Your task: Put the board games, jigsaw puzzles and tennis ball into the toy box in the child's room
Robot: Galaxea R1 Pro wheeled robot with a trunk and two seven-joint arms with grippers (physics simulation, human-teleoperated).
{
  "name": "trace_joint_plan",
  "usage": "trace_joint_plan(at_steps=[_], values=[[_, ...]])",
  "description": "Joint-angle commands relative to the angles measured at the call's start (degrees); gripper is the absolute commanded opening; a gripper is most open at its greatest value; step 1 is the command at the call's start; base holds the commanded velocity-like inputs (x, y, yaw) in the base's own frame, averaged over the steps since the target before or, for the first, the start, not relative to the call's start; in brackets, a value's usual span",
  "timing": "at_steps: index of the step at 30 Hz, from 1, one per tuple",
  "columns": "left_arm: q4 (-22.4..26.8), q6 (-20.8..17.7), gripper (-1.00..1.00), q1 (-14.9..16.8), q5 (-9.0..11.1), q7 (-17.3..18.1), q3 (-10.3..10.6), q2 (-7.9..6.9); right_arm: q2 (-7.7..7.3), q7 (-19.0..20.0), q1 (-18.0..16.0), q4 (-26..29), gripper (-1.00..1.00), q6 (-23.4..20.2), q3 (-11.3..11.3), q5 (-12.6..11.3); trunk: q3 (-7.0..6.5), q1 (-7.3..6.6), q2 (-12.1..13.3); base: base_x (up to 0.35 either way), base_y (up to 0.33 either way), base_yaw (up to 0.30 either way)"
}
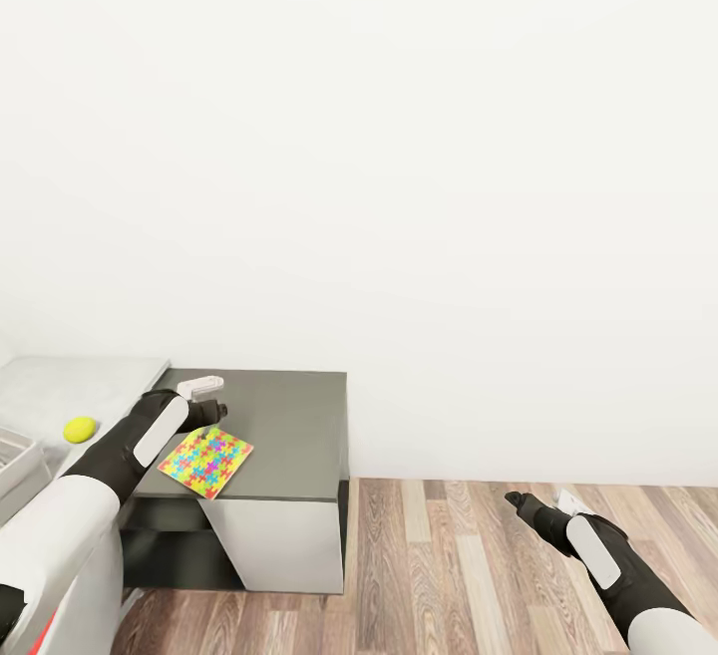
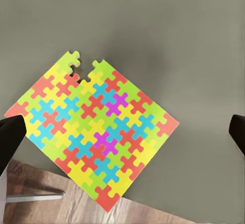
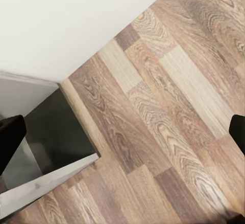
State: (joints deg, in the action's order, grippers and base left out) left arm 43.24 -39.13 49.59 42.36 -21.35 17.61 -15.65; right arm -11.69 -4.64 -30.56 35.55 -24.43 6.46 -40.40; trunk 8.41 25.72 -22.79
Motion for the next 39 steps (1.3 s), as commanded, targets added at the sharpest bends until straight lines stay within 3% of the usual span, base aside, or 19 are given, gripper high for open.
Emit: trace_joint_plan(at_steps=[1, 25, 28, 32, 34, 39], values=[[0.1, -0.1, 1.00, 0.1, 0.6, -0.5, 0.3, -0.08, 0.00, -0.5, 0.0, 0.1, 1.00, -0.3, 0.0, -0.6, 0.22, 0.06, -0.1, 0.242, 0.000, 0.000], [0.0, -0.1, 1.00, 0.1, 0.7, -0.5, 0.2, -0.32, 0.09, -0.5, 0.0, 0.1, 1.00, -0.1, 0.1, -0.5, 1.89, 0.06, -0.1, 0.047, 0.054, 0.000], [-0.4, 0.0, 1.00, 0.1, 0.8, -0.4, 0.2, -1.16, 0.09, -0.5, 0.0, 0.1, 1.00, -0.1, 0.1, -0.5, 1.90, 0.06, -0.1, 0.003, 0.008, 0.000], [-1.6, 0.0, 1.00, 0.1, 1.1, 0.4, -0.1, -3.52, 0.09, -0.5, 0.0, 0.1, 1.00, -0.1, 0.1, -0.5, 1.91, 0.06, -0.1, 0.001, 0.002, 0.000], [-2.2, 0.0, 1.00, 0.1, 1.3, 2.4, -0.2, -4.66, 0.09, -0.5, 0.0, 0.1, 1.00, -0.1, 0.1, -0.5, 1.91, 0.06, -0.1, 0.000, 0.001, 0.000], [-2.5, 0.0, 1.00, 0.1, 1.3, 9.0, -0.2, -5.39, 0.09, -0.5, 0.0, 0.1, 1.00, -0.1, 0.1, -0.5, 1.91, 0.06, -0.1, 0.000, 0.000, 0.000]])
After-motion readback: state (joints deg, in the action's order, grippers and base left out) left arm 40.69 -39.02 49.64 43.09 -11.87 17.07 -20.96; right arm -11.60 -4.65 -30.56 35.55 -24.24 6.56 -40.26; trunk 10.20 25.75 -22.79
